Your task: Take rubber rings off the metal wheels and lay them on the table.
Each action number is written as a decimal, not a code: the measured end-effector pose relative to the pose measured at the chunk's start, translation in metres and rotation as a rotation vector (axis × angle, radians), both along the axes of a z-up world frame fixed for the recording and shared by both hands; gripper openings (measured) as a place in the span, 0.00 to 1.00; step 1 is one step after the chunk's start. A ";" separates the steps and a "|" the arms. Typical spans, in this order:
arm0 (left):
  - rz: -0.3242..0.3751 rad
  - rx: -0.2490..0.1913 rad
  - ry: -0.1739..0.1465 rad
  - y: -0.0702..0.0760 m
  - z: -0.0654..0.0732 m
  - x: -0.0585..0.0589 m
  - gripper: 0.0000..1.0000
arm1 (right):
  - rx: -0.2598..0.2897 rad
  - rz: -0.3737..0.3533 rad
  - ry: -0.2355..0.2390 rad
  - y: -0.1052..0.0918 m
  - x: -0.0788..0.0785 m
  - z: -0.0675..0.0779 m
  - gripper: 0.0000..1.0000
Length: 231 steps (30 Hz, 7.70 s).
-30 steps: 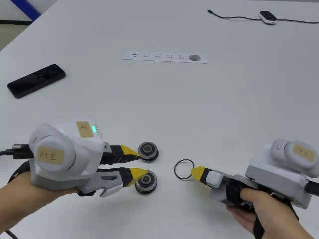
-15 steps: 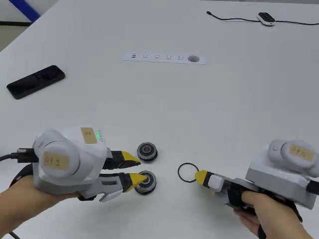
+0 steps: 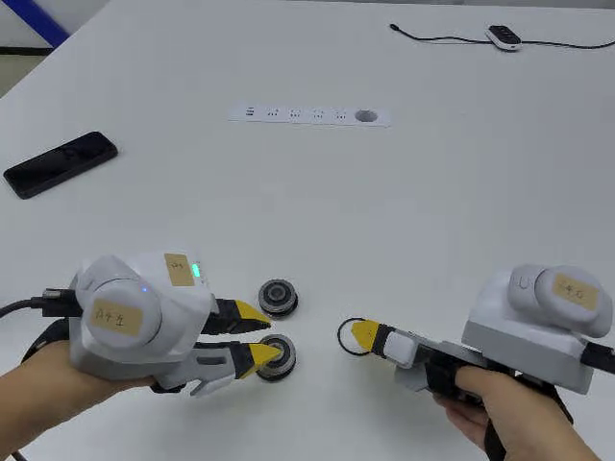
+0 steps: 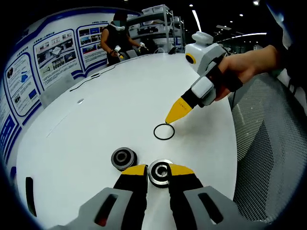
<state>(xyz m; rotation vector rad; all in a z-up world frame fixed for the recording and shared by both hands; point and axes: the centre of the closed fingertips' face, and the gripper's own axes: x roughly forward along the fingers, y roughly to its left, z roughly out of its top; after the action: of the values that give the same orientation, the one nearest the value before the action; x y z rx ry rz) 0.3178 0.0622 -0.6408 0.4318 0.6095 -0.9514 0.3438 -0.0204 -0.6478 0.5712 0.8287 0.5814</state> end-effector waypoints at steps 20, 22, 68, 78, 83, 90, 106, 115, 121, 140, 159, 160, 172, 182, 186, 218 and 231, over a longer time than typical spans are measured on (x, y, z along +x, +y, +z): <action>-0.029 0.007 0.039 -0.003 -0.014 -0.004 0.15 | 0.035 0.004 0.029 0.006 -0.001 -0.003 0.10; -0.031 0.006 0.040 -0.003 -0.014 -0.005 0.15 | 0.039 0.010 0.030 0.008 -0.002 -0.003 0.10; -0.123 0.055 0.044 -0.004 -0.016 -0.006 0.13 | 0.239 0.120 0.166 0.071 -0.034 -0.006 0.40; -0.118 0.052 0.047 -0.005 -0.016 -0.006 0.13 | 0.271 0.134 0.150 0.077 -0.035 -0.002 0.40; -0.119 0.058 0.049 -0.005 -0.016 -0.006 0.13 | 0.287 0.155 0.146 0.076 -0.036 -0.001 0.40; -0.126 0.066 0.051 -0.005 -0.016 -0.007 0.13 | 0.298 0.175 0.141 0.076 -0.041 0.001 0.40; -0.130 0.072 0.053 -0.006 -0.017 -0.009 0.13 | 0.305 0.181 0.118 0.071 -0.042 0.005 0.34; -0.131 0.072 0.053 -0.006 -0.017 -0.008 0.13 | 0.268 0.164 0.159 0.065 -0.035 -0.011 0.15; -0.130 0.070 0.053 -0.005 -0.017 -0.008 0.13 | 0.273 0.137 0.219 0.062 -0.033 -0.018 0.06; -0.126 0.072 0.054 -0.005 -0.017 -0.008 0.13 | 0.201 0.177 0.148 0.062 -0.034 -0.015 0.01; -0.123 0.066 0.054 -0.006 -0.016 -0.009 0.13 | 0.106 0.246 0.055 0.065 -0.034 -0.011 0.00; -0.124 0.066 0.054 -0.006 -0.016 -0.009 0.13 | 0.103 0.249 0.050 0.066 -0.034 -0.011 0.00; -0.125 0.066 0.055 -0.006 -0.016 -0.008 0.13 | 0.068 0.276 0.012 0.067 -0.035 -0.009 0.00; -0.130 0.068 0.056 -0.006 -0.016 -0.010 0.13 | 0.040 0.301 -0.015 0.069 -0.037 -0.008 0.00; -0.129 0.067 0.055 -0.005 -0.016 -0.010 0.13 | 0.028 0.308 -0.026 0.070 -0.037 -0.007 0.00; -0.119 0.062 0.055 -0.005 -0.016 -0.009 0.13 | 0.050 0.306 -0.029 0.075 -0.037 -0.002 0.01; -0.085 0.048 0.056 -0.005 -0.016 -0.009 0.14 | 0.110 0.250 0.029 0.074 -0.035 0.003 0.01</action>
<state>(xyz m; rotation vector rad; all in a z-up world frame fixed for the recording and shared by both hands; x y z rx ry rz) 0.3084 0.0571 -0.6570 0.4784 0.6698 -1.0343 0.3084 0.0539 -0.6452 0.5808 0.9066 0.8530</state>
